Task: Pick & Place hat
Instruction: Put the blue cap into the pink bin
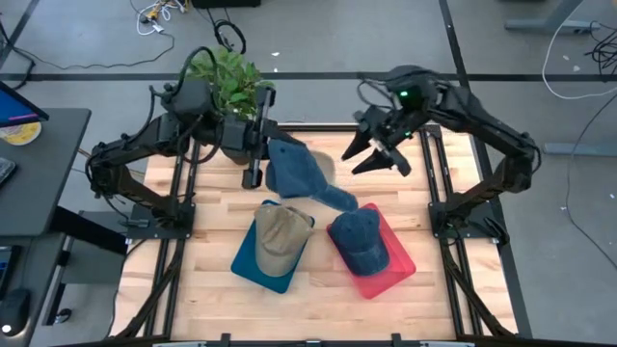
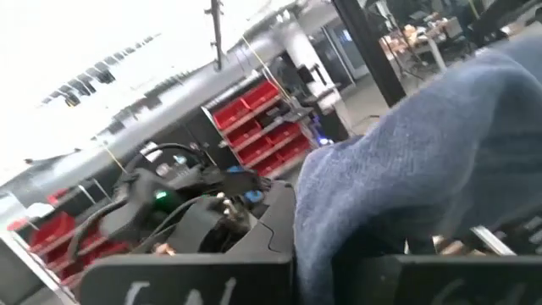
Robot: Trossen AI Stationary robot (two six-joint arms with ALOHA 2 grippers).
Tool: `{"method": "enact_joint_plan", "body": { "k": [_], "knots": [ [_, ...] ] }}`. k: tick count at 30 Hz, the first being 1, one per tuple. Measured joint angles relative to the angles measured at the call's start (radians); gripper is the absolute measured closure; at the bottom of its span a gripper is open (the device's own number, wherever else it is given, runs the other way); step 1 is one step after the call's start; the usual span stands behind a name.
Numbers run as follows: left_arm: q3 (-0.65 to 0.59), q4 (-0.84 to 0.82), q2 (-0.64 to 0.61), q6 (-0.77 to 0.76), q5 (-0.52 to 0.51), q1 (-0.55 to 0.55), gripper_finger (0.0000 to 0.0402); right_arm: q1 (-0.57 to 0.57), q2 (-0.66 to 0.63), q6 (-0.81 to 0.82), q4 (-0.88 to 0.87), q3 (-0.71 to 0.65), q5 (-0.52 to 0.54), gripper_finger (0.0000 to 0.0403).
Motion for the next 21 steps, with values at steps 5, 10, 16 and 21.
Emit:
{"method": "enact_joint_plan", "body": {
  "k": [5,10,16,21],
  "knots": [
    [0.001,0.068,-0.004,0.013,-0.044,0.006,0.0397,0.002,-0.068,0.023,0.035,0.0,0.053,0.0181],
    [0.001,0.119,-0.003,0.065,-0.069,0.006,0.0398,0.035,-0.094,0.032,0.068,0.001,0.132,0.0179],
    [0.001,0.181,-0.002,0.072,-0.069,0.006,0.0398,0.057,-0.092,0.018,0.117,0.001,0.182,0.0179],
    [0.001,0.199,-0.002,0.097,-0.091,0.007,0.0398,0.061,-0.093,0.018,0.086,0.001,0.193,0.0179]
  ]
}}
